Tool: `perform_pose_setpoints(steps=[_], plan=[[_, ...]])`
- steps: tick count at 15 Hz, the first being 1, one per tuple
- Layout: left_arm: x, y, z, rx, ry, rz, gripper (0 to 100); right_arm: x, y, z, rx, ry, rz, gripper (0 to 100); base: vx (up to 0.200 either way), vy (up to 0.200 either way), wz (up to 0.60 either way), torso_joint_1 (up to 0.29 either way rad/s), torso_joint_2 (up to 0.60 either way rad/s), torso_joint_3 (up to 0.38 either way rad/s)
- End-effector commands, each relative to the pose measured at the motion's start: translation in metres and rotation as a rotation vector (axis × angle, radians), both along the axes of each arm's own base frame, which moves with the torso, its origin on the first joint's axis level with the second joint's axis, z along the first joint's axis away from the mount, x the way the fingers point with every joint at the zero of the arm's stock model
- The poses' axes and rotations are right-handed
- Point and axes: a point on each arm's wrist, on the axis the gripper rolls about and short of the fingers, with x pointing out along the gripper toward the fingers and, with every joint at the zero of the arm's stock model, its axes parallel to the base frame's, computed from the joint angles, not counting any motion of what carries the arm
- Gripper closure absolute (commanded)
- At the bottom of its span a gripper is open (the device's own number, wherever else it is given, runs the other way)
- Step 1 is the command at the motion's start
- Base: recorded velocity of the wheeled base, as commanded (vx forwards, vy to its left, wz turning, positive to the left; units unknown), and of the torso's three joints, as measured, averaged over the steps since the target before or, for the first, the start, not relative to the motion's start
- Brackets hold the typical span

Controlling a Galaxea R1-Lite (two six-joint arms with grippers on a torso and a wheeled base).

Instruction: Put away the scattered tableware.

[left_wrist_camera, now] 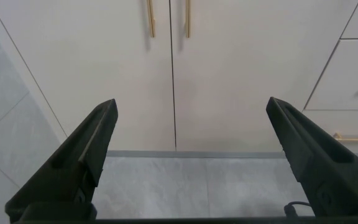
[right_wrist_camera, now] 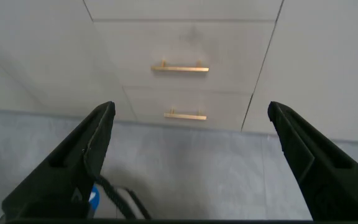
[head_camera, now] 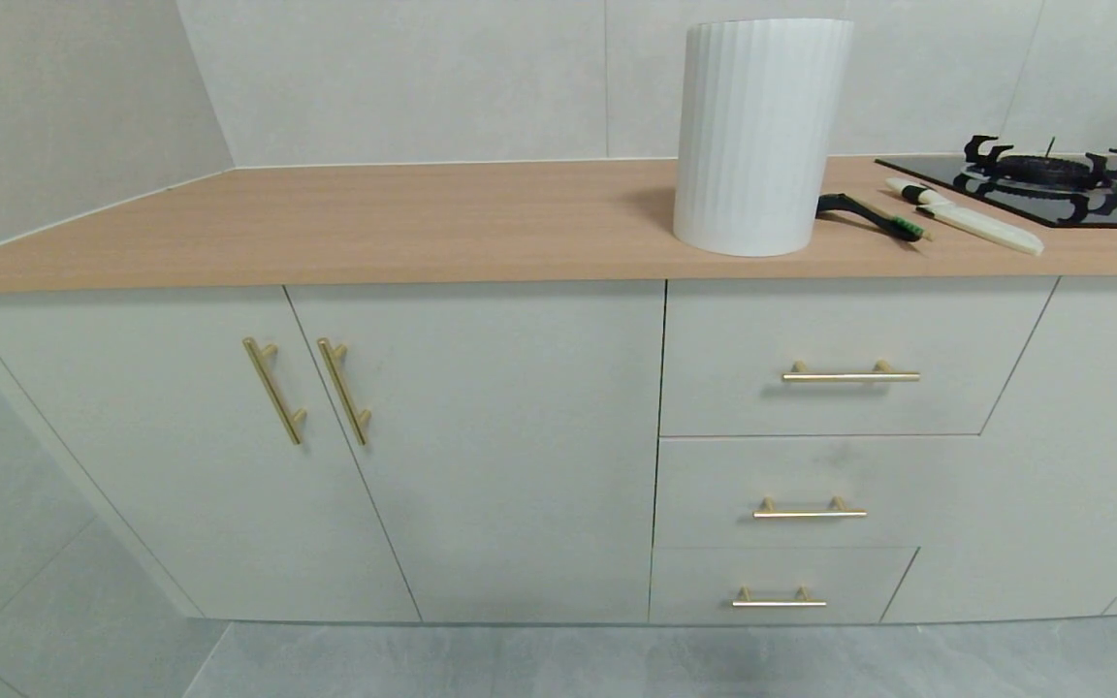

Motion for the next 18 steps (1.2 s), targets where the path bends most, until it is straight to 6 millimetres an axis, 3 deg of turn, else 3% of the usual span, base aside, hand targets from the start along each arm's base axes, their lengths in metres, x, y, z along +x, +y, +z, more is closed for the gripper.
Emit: perform_pose_setpoints(steps=[1,10,15,18], plan=[[0.000,0.000,0.000,0.000,0.001,0.000,0,0.052,0.004,0.015,-0.016,0.166,0.024,0,0.000,0.000,0.00,0.000,0.00,0.000],[0.000,0.000,0.000,0.000,0.001,0.000,0,0.195,0.032,-0.021,-0.048,0.305,0.079,0,0.000,0.000,0.00,0.000,0.00,0.000],[0.000,0.000,0.000,0.000,0.001,0.000,0,0.248,0.040,-0.046,-0.054,0.376,0.083,0,0.000,0.000,0.00,0.000,0.00,0.000],[0.000,0.000,0.000,0.000,0.001,0.000,0,0.269,0.046,-0.075,-0.080,0.390,0.055,0,0.000,0.000,0.00,0.000,0.00,0.000]])
